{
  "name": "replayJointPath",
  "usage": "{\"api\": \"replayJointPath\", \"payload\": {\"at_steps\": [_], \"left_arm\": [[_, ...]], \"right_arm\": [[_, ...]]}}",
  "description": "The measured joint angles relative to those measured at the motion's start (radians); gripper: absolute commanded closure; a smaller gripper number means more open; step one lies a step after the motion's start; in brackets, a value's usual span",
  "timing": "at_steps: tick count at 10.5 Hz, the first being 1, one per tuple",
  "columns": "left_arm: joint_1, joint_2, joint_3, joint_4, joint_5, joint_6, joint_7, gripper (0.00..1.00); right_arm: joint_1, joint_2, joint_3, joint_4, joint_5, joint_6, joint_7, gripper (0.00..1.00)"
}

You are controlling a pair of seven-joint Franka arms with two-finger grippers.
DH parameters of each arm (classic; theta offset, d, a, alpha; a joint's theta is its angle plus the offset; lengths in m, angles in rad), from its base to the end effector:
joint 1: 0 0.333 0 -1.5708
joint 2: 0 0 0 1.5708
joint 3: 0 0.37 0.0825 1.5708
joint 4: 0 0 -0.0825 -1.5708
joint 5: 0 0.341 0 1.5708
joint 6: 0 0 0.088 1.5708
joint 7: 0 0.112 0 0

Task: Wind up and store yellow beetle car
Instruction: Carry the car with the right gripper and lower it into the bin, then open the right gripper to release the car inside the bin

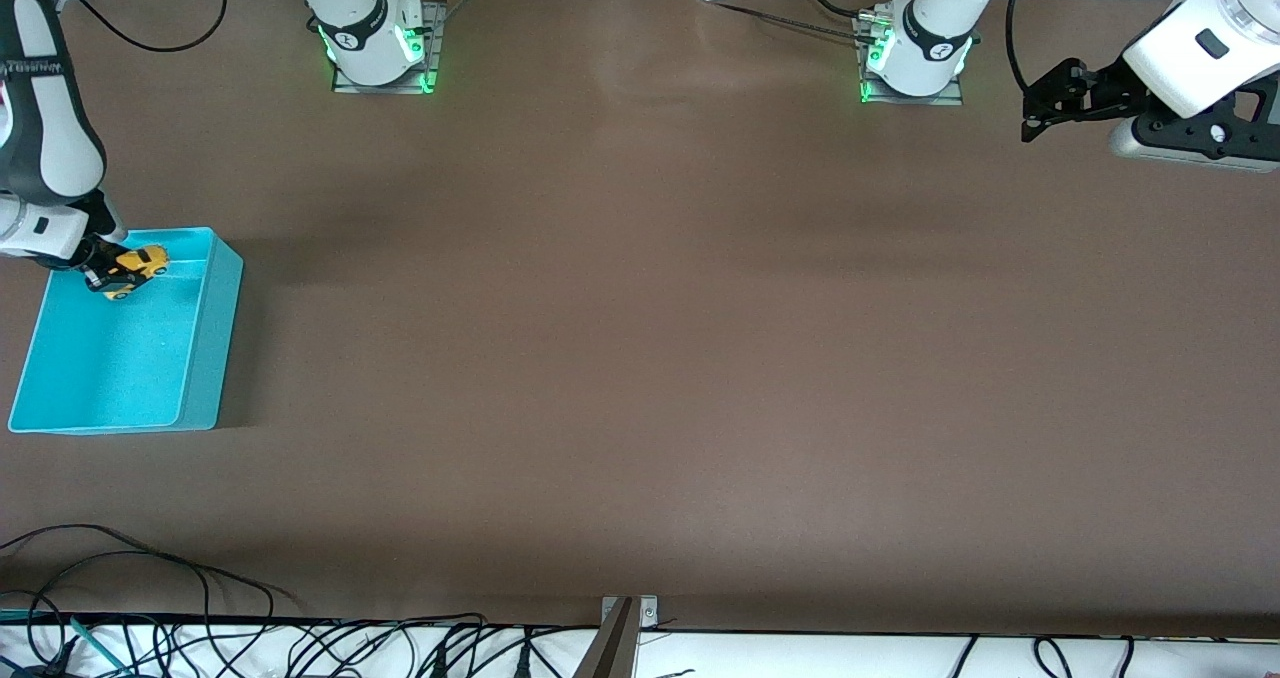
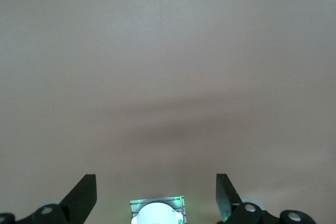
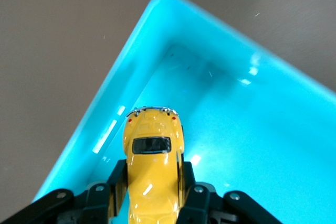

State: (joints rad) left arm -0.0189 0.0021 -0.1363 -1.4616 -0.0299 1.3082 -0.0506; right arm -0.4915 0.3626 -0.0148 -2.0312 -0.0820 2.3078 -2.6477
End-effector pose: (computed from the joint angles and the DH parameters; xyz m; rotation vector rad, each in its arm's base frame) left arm 0.4767 -0.0784 0.6971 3.1136 -0.1716 -0.2464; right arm 0.5056 -0.2819 0.3367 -1.3853 -2.7214 0.0964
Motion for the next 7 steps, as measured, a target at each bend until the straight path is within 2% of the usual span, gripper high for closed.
{"api": "replayJointPath", "payload": {"at_steps": [3,5,6,7], "left_arm": [[0.018,0.007,0.004,0.000,0.001,0.014,0.000,0.00],[0.059,0.018,0.006,0.000,0.001,0.033,0.001,0.00],[0.073,0.025,0.006,0.000,0.001,0.035,0.002,0.00],[0.075,0.031,0.005,0.000,0.001,0.036,0.002,0.00]], "right_arm": [[-0.045,0.130,0.036,0.109,0.000,0.004,-0.055,1.00],[-0.051,0.169,0.040,0.145,0.003,0.005,-0.056,0.99],[-0.053,0.179,0.041,0.151,0.012,0.009,-0.056,0.68],[-0.055,0.185,0.041,0.151,0.026,0.013,-0.056,0.32]]}}
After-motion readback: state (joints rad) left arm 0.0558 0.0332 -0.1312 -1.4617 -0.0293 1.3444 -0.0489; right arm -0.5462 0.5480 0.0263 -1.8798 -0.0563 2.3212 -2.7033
